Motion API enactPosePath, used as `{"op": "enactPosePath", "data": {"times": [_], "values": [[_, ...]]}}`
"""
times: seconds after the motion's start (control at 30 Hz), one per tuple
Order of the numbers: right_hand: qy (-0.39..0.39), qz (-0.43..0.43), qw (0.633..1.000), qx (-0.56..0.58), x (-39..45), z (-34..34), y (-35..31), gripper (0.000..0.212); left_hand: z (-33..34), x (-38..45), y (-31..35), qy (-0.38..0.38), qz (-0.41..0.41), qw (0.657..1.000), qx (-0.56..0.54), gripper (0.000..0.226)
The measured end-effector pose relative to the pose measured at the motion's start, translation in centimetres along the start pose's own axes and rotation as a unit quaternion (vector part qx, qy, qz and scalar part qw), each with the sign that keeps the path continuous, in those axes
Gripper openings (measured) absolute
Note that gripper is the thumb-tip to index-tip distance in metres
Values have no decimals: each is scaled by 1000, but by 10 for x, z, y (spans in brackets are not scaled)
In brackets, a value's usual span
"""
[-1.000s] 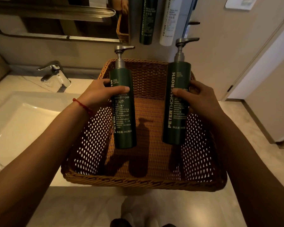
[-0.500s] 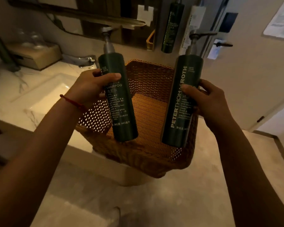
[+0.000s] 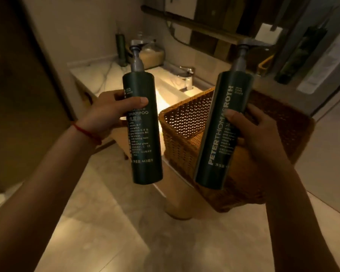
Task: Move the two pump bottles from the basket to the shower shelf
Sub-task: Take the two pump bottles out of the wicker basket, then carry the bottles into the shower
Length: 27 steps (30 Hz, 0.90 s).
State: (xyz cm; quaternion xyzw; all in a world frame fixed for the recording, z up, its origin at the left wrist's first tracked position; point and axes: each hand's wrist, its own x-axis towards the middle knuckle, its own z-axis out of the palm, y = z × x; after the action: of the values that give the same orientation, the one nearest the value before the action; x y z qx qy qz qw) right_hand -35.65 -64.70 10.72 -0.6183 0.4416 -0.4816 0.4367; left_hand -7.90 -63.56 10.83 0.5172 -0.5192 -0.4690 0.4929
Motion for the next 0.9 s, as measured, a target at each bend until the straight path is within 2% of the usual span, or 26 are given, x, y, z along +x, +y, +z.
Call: {"op": "enactPosePath", "data": {"times": [0.1, 0.2, 0.3, 0.37, 0.4, 0.5, 0.63, 0.73, 0.9], "values": [[-42, 9, 999, 9, -1, 41, 3, 59, -37, -31, -13, 46, -18, 999, 3, 41], [-99, 14, 995, 18, -3, 92, 3, 45, -80, -68, -27, 85, -40, 996, 9, 38], [-162, 13, 986, 29, -11, 154, 0, 52, -129, -112, -39, 135, -54, 989, -16, 40], [-204, 14, 978, 38, -20, 199, -5, 45, -162, -144, -47, 182, -61, 981, -18, 40], [-227, 13, 973, 46, -25, 223, -7, 42, -179, -161, -50, 204, -63, 977, -17, 41], [-285, 14, 957, 57, -42, 287, -12, 53, -220, -210, -57, 259, -73, 963, -13, 40], [-368, 23, 927, 76, -78, 382, -21, 44, -283, -288, -67, 335, -91, 938, -11, 41], [-426, 28, 901, 81, -106, 445, -29, 61, -318, -342, -73, 389, -108, 915, -8, 46], [-506, 28, 858, 82, -146, 535, -47, 32, -367, -413, -83, 462, -124, 878, -19, 44]]}}
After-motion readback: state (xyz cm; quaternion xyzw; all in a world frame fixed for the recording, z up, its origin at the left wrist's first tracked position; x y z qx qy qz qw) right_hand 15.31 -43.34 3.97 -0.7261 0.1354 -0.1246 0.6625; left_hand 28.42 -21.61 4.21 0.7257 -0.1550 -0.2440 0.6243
